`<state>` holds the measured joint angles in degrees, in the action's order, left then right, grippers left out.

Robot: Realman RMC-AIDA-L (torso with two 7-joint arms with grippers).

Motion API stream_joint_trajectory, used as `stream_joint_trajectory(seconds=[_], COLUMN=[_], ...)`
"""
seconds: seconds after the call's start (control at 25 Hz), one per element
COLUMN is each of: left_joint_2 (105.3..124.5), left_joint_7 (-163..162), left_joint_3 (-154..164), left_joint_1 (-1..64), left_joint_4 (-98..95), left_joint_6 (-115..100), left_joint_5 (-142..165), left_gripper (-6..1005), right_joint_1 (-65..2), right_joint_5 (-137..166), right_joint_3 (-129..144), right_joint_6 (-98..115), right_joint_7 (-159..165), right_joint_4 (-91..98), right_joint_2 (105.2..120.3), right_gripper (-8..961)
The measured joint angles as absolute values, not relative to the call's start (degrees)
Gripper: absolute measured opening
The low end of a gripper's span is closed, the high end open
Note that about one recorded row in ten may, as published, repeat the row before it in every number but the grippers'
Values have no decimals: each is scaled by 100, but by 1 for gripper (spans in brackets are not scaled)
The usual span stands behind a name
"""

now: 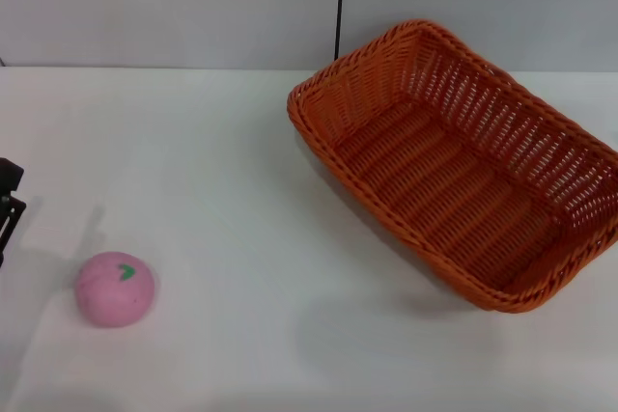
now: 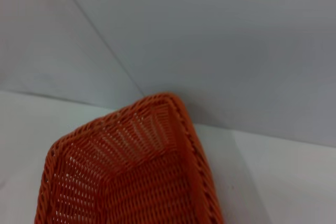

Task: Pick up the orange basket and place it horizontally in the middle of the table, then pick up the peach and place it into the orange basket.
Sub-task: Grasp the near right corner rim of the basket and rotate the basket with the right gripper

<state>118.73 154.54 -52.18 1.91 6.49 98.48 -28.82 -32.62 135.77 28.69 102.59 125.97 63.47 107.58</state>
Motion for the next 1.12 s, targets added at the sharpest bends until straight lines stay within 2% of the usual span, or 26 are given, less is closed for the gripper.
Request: stream_joint_trajectory(seconds=[0.24, 0.4, 0.72, 1.12], left_joint_2=[11874, 11869, 11855, 11856], left_joint_7=[15459, 15463, 15474, 15478], left_joint_3=[-5096, -5076, -5060, -5078], left_joint_1=[141, 136, 138, 132], left_joint_4=[631, 632, 598, 527], left_joint_6=[9826, 9817, 9809, 9800], left_joint_5=[-2882, -2882, -2889, -2925], left_gripper=[802, 802, 803, 803], right_joint_1=[-3350, -3411, -3531, -3829], right_joint_5=[13617, 13615, 13567, 13626], right_joint_3=[3699, 3960, 4016, 4056], right_joint_6=[9448, 9025, 8190, 7607], right_joint_7=[12699, 12641, 12012, 11801], right_joint_4=[5900, 5505, 5054, 4268], right_joint_2=[11004, 11042, 11339, 11346], right_gripper=[799, 792, 778, 760])
